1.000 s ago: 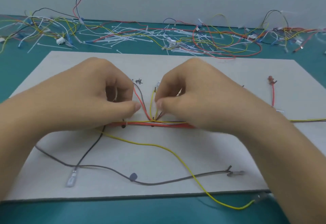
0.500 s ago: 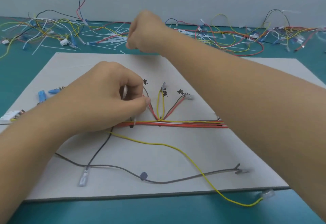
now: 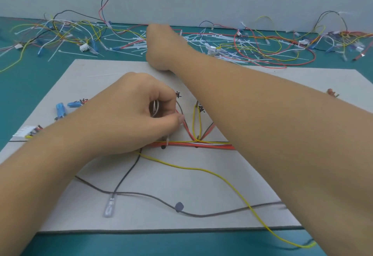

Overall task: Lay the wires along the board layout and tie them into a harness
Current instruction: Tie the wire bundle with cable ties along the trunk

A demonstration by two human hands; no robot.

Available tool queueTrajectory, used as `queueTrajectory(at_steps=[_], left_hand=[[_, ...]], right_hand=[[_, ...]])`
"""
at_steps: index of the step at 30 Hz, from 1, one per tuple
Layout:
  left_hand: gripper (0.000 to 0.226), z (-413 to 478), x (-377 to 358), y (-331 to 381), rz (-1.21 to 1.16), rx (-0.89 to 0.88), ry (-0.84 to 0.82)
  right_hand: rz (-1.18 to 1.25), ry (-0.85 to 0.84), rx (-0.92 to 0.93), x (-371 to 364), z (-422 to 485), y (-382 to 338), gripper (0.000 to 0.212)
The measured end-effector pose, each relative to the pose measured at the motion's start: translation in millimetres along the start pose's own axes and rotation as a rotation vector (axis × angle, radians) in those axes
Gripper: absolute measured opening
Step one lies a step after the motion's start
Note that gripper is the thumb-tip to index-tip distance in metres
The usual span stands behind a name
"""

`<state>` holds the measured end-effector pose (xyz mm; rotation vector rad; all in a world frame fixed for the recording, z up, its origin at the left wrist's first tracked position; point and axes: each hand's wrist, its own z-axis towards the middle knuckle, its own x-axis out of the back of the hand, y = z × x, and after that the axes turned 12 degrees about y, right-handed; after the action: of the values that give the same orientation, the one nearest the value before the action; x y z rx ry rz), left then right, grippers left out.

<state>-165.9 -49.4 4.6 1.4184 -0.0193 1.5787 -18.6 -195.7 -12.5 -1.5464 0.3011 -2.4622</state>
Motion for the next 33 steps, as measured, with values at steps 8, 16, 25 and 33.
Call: queueTrajectory(at_steps=[8, 16, 25, 33], left_hand=[[0.033, -1.1, 0.2, 3.6, 0.022, 0.02, 0.002], [0.033, -0.7, 0.3, 4.2, 0.028, 0.013, -0.002], [0.033, -0.9, -0.6, 5.6, 0.023, 0.006, -0.009], [0.031, 0.0, 0.4, 3.3, 0.025, 0.008, -0.023]], right_hand=[[0.072, 0.101, -0.226, 26.6, 11.1, 41.0, 0.02], [0.027, -0.119, -0.129, 7.3, 9.9, 26.3, 0.036], [0.018, -0.076, -0.055, -0.7, 9.6, 3.7, 0.027], [-0.086, -0.208, 0.072, 3.9, 7.6, -0.1, 0.009]])
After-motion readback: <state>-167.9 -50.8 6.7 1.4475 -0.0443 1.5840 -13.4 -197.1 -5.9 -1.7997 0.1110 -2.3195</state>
